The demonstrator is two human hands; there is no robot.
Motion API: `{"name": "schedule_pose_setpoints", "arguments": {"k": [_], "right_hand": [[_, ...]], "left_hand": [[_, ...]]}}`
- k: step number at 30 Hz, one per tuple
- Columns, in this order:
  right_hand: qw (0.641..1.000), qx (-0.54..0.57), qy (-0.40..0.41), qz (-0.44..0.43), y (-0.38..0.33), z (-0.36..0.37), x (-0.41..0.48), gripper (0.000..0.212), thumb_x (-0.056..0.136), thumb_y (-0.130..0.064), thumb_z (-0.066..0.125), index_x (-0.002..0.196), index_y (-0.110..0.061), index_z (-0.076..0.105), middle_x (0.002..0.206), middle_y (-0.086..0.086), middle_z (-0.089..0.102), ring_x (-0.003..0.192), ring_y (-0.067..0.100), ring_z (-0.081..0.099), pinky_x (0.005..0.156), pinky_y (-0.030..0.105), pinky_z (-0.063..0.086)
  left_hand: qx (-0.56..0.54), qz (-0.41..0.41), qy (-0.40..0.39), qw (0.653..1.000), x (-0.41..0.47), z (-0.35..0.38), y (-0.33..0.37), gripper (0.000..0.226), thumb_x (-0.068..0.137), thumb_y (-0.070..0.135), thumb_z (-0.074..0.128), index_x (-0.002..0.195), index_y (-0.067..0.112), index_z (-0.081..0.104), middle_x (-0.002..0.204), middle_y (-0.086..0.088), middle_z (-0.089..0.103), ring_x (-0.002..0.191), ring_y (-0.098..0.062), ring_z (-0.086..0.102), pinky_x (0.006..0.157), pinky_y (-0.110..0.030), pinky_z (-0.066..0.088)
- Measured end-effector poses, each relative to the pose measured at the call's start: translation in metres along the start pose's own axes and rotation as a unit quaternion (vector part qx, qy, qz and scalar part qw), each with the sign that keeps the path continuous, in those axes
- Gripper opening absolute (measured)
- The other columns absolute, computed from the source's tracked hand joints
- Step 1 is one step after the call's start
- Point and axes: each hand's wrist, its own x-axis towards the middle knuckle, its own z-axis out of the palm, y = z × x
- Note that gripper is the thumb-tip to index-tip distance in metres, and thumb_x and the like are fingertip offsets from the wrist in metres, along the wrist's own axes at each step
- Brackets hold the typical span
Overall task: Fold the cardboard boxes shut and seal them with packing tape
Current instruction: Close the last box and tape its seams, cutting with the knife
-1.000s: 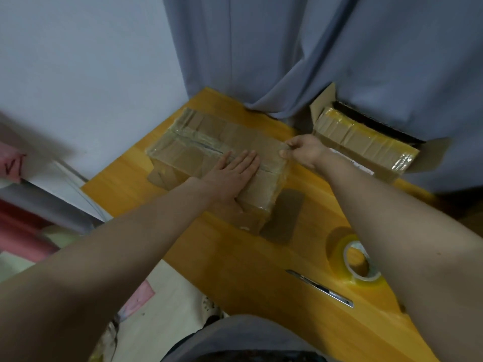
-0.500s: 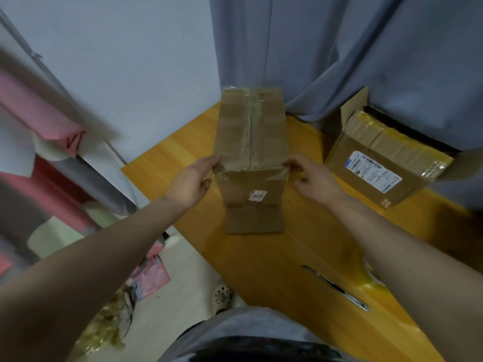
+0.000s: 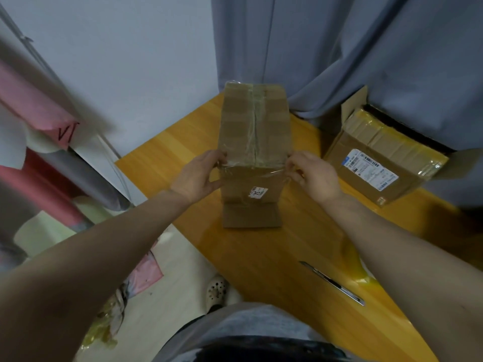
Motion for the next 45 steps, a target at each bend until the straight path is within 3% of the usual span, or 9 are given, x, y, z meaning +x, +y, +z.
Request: {"name": "schedule_pose_setpoints", "arguments": {"k": [9,14,25,28,31,35,40,43,45], "right_hand": [[1.000,0.017,-0.006,-0.003,0.007,0.000,-0.001,0.008,0.085,-0.007,0.065,0.092,-0.009,0.069,0.122,0.012,0.061,0.107,0.033,0.061,0.083,0.036,0.047],[1.000,0.026,-0.002,-0.003,0.008,0.002,-0.004,0.007,0.084,-0.007,0.066,0.091,-0.008,0.069,0.122,0.013,0.061,0.107,0.032,0.061,0.084,0.036,0.046],[0.996,-0.028,0.046,-0.069,0.010,0.011,0.000,0.011,0.071,0.001,0.077,0.076,-0.005,0.070,0.101,0.020,0.065,0.085,0.038,0.063,0.068,0.036,0.052],[0.993,-0.060,0.048,-0.089,0.007,0.008,-0.002,0.007,0.078,-0.012,0.067,0.075,-0.007,0.070,0.102,0.018,0.065,0.084,0.035,0.062,0.063,0.034,0.051],[0.993,-0.076,0.025,-0.087,0.004,0.005,-0.005,0.035,0.083,-0.033,0.047,0.071,-0.011,0.070,0.104,0.012,0.064,0.086,0.029,0.061,0.057,0.029,0.050],[0.997,-0.066,0.028,-0.027,-0.002,0.001,0.003,0.034,0.085,-0.046,0.043,0.080,-0.015,0.055,0.086,0.002,0.054,0.063,0.014,0.050,0.044,0.020,0.033],[0.997,-0.082,0.007,0.001,-0.002,0.007,0.011,0.045,0.089,-0.047,0.052,0.118,-0.015,0.062,0.099,0.014,0.053,0.068,0.029,0.057,0.050,0.027,0.037],[0.997,-0.074,-0.012,-0.006,0.001,0.006,0.014,0.044,0.089,-0.049,0.050,0.118,-0.019,0.065,0.101,0.015,0.053,0.070,0.031,0.058,0.053,0.028,0.038],[0.998,-0.066,0.001,-0.022,0.003,0.008,0.014,0.048,0.088,-0.051,0.043,0.112,-0.018,0.068,0.095,0.016,0.054,0.063,0.031,0.058,0.048,0.029,0.042]], "left_hand": [[0.064,0.088,0.013,0.994,0.007,0.002,-0.003,0.034,0.079,0.001,0.072,0.104,0.014,0.051,0.116,-0.020,0.057,0.092,-0.040,0.060,0.076,-0.046,0.052],[0.092,0.112,0.029,0.989,0.005,0.002,-0.001,0.005,0.089,0.018,0.056,0.093,0.016,0.057,0.115,-0.021,0.059,0.092,-0.039,0.059,0.072,-0.043,0.051],[0.082,0.084,0.030,0.993,0.006,0.007,-0.006,0.023,0.087,0.021,0.049,0.081,0.004,0.063,0.114,-0.021,0.061,0.089,-0.040,0.062,0.076,-0.042,0.052],[0.076,0.079,0.020,0.994,0.003,0.008,-0.006,0.025,0.081,0.028,0.051,0.086,0.006,0.063,0.117,-0.018,0.059,0.094,-0.037,0.060,0.082,-0.040,0.050],[0.065,0.079,0.010,0.995,0.002,0.006,-0.007,0.027,0.083,0.026,0.048,0.090,0.006,0.065,0.118,-0.018,0.059,0.094,-0.035,0.059,0.083,-0.037,0.046],[0.067,0.083,0.003,0.994,0.006,0.004,-0.006,0.027,0.084,0.024,0.047,0.090,0.006,0.066,0.115,-0.019,0.059,0.094,-0.037,0.061,0.080,-0.040,0.051],[0.105,0.057,0.037,0.992,0.016,0.000,0.002,0.041,0.081,0.045,0.054,0.094,0.007,0.058,0.094,-0.012,0.058,0.077,-0.030,0.057,0.065,-0.038,0.050],[0.157,0.043,0.010,0.987,0.029,0.006,0.006,0.058,0.085,0.057,0.049,0.123,0.013,0.055,0.117,-0.019,0.054,0.106,-0.039,0.052,0.085,-0.048,0.050],[0.113,0.007,-0.034,0.993,0.035,0.015,0.009,0.056,0.090,0.049,0.049,0.141,0.025,0.045,0.148,-0.022,0.029,0.136,-0.044,0.025,0.108,-0.052,0.032]]}}
